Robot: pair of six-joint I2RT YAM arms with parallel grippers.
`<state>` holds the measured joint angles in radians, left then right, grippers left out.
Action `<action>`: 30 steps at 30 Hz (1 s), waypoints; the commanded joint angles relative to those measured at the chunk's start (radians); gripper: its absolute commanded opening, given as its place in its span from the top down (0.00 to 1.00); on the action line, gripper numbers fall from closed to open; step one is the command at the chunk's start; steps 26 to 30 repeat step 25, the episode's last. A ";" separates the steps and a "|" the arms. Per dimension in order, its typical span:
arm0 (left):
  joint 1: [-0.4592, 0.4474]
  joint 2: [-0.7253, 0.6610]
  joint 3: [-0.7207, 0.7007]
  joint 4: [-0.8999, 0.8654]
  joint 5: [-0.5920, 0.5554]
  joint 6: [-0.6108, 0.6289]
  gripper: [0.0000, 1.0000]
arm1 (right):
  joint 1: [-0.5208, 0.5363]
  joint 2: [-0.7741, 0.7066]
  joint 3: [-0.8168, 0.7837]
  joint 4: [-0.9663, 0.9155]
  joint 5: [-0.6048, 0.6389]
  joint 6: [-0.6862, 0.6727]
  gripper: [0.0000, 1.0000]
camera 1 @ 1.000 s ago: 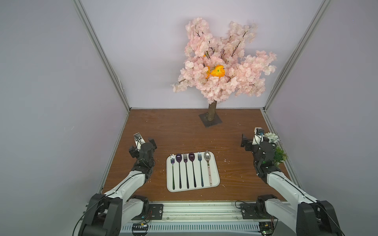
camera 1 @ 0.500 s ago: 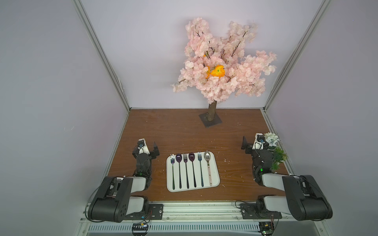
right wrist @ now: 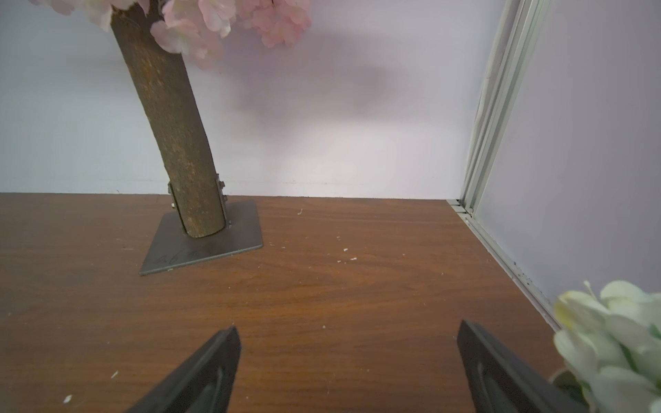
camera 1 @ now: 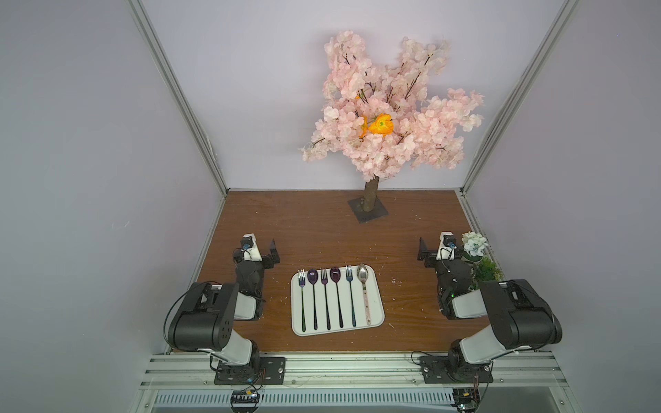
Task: Set the spoon and fork side by side
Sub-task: Reset both arms
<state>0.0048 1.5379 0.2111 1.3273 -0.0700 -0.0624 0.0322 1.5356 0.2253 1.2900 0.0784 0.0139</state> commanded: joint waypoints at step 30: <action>-0.009 -0.004 0.002 -0.055 0.001 0.034 0.01 | 0.012 0.001 -0.006 0.018 -0.011 -0.029 0.01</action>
